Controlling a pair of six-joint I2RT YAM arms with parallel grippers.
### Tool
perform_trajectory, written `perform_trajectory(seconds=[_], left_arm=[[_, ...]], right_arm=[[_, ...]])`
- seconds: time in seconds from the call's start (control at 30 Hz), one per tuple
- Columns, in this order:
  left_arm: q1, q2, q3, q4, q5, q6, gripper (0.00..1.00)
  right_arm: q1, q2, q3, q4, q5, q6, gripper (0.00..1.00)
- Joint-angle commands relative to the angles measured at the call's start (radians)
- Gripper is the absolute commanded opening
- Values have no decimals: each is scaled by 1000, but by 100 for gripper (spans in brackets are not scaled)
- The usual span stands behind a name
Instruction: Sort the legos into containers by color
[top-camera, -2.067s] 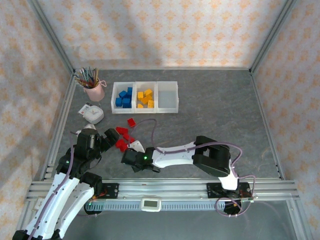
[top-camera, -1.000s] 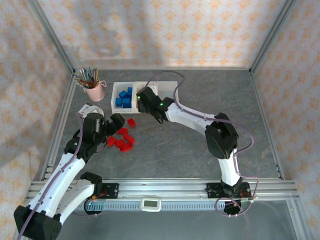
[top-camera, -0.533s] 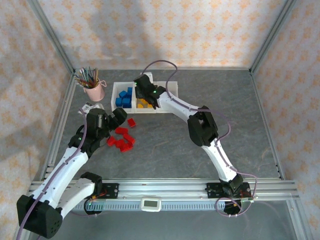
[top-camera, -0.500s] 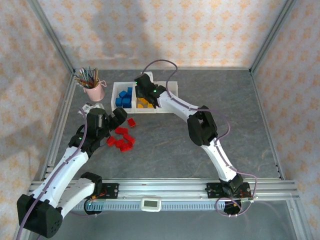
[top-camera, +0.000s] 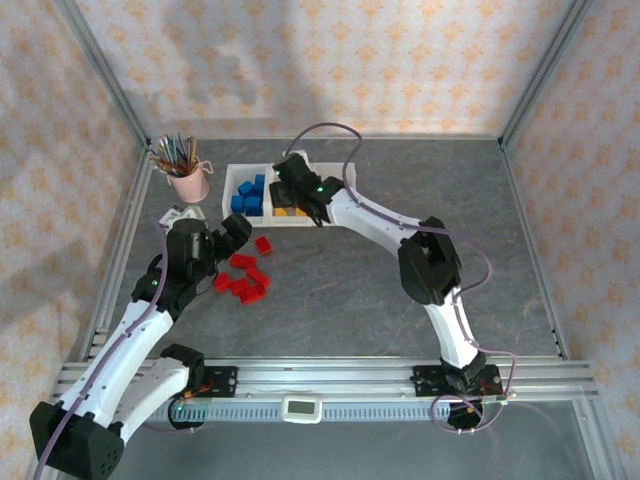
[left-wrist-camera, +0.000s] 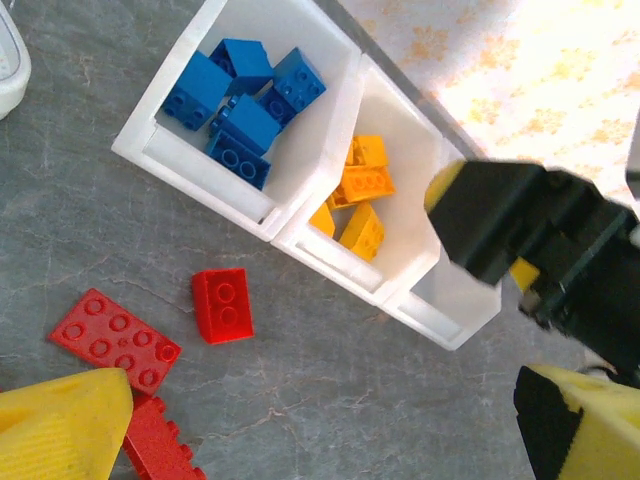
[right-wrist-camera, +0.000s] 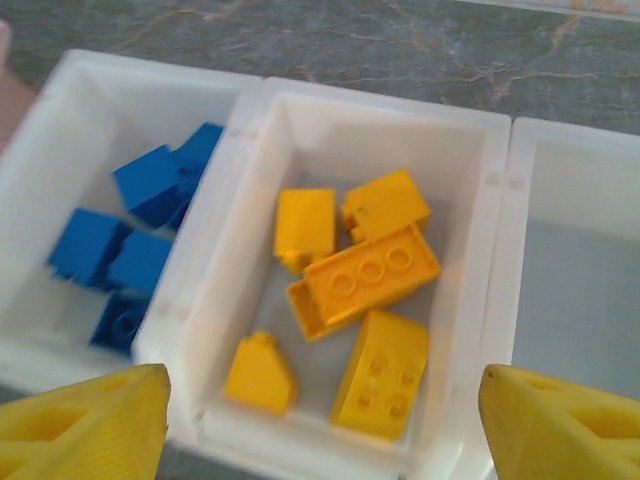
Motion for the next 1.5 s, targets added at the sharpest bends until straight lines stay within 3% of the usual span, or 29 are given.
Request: perform_trajectory(seconds=[0.0,0.33,0.77,1.03,1.47], left_arm=[[11,-44,6,-54,-31,1,99],[11,-175,-47,-202,-79,-5,99],[11,-222,-56,-259,-129,-14,99],[13,-215,-55,-258,-137,-10,99],[13,-203,-53,-246,-132,-7,99]], right_arm=[[40,-100,-85,4,-18,35,81],[122,-110,-202,7,-106,131,82],[146,146,-4,3,-159,158,83],[152,272,135,-49,-123,128,74],[153,328,182,-85,-83,89,49]])
